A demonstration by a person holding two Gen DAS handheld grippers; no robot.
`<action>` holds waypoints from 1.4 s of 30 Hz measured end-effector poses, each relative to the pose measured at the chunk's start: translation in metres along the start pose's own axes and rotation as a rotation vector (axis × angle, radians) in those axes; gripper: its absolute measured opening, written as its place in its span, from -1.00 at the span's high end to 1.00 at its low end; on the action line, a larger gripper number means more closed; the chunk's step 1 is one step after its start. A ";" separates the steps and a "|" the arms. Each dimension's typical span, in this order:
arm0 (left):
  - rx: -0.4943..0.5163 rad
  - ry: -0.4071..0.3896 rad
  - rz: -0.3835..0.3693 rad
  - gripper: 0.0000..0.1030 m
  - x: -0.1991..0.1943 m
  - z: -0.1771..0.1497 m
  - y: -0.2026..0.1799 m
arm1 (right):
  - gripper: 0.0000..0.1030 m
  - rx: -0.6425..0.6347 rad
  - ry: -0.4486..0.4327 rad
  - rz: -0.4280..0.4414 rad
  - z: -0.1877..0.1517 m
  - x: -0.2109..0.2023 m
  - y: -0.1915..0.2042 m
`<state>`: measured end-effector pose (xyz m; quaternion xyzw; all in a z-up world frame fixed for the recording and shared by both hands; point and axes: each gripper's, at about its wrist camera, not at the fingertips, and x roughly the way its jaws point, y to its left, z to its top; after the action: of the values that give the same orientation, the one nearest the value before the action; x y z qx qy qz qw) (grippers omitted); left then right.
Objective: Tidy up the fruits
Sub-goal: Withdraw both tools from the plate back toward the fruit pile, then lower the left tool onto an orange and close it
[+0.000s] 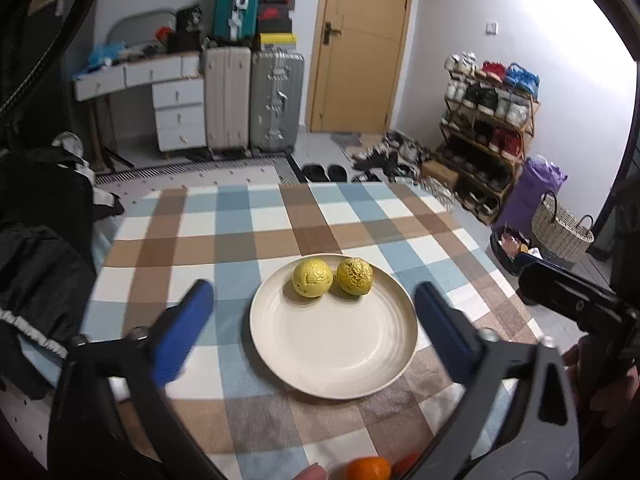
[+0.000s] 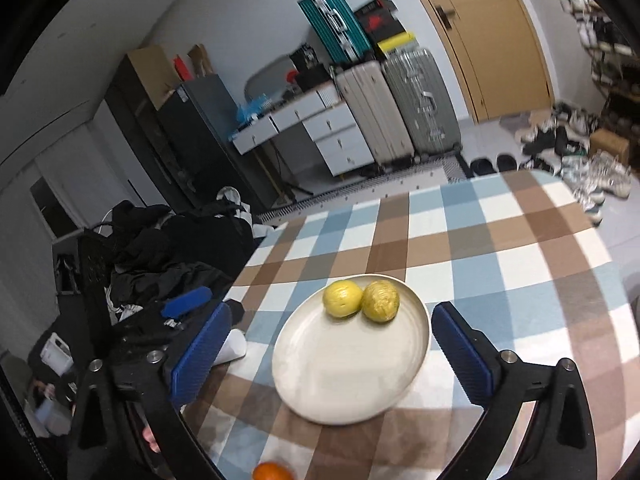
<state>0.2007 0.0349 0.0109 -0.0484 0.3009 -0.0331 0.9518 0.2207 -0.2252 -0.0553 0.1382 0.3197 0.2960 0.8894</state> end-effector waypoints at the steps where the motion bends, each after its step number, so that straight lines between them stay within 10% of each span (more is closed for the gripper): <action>1: -0.004 -0.017 -0.001 -0.98 -0.011 -0.003 -0.002 | -1.00 -0.016 -0.019 -0.004 -0.005 -0.011 0.006; 22: -0.047 -0.068 0.075 -0.98 -0.135 -0.084 -0.012 | -1.00 -0.190 -0.178 -0.078 -0.092 -0.108 0.070; 42: -0.061 0.156 -0.064 -0.98 -0.082 -0.177 -0.012 | -1.00 -0.204 -0.144 -0.148 -0.171 -0.112 0.068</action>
<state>0.0313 0.0178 -0.0852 -0.0842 0.3732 -0.0581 0.9221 0.0105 -0.2309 -0.1011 0.0442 0.2325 0.2497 0.9390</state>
